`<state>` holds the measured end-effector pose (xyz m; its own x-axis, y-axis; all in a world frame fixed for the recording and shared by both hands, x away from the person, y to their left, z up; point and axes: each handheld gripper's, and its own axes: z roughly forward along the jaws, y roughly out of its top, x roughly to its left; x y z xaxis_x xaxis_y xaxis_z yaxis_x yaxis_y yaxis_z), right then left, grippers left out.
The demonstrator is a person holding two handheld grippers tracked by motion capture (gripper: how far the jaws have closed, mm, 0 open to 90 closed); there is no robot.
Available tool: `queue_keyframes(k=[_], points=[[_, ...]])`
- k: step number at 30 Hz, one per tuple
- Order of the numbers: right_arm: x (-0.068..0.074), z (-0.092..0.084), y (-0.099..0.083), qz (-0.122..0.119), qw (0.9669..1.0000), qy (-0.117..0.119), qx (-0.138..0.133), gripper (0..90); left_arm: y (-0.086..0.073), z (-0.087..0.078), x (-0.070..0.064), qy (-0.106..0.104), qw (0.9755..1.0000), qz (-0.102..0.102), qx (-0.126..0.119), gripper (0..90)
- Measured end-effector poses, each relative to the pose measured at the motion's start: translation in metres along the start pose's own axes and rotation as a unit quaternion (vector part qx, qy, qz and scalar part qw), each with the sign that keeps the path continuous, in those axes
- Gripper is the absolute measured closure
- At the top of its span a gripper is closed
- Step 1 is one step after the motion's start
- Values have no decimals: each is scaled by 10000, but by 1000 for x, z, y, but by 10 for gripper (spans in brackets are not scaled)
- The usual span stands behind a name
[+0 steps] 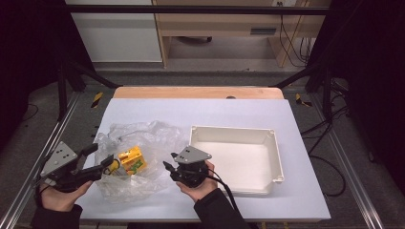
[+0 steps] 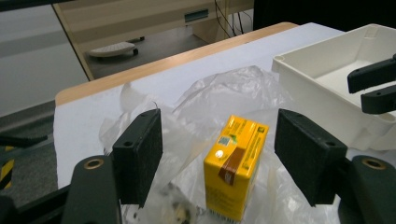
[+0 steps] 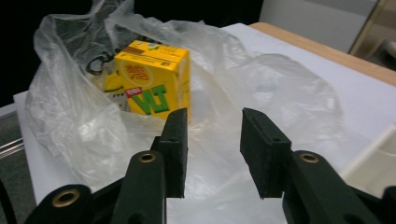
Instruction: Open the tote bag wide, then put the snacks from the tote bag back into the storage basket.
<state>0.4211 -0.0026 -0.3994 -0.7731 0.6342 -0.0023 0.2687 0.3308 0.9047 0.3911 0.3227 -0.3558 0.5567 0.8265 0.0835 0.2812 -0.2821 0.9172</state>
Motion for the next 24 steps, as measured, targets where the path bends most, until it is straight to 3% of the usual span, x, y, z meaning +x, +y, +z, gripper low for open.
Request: queue_keyframes(k=[7,13,15,24], points=[[-23,-25,-7,141,9995,-274,-34,516,3,27,-5,-284,9992,69,282,328],[-45,-54,-25,252,9983,-529,-70,429,-4,45,-4,-382,9978,157,511,301],[-48,-57,-27,274,9980,-564,-62,426,-7,49,-4,-421,9973,176,583,295],[-79,-103,-52,450,9942,-974,-14,425,-19,61,0,-509,9938,244,960,269]])
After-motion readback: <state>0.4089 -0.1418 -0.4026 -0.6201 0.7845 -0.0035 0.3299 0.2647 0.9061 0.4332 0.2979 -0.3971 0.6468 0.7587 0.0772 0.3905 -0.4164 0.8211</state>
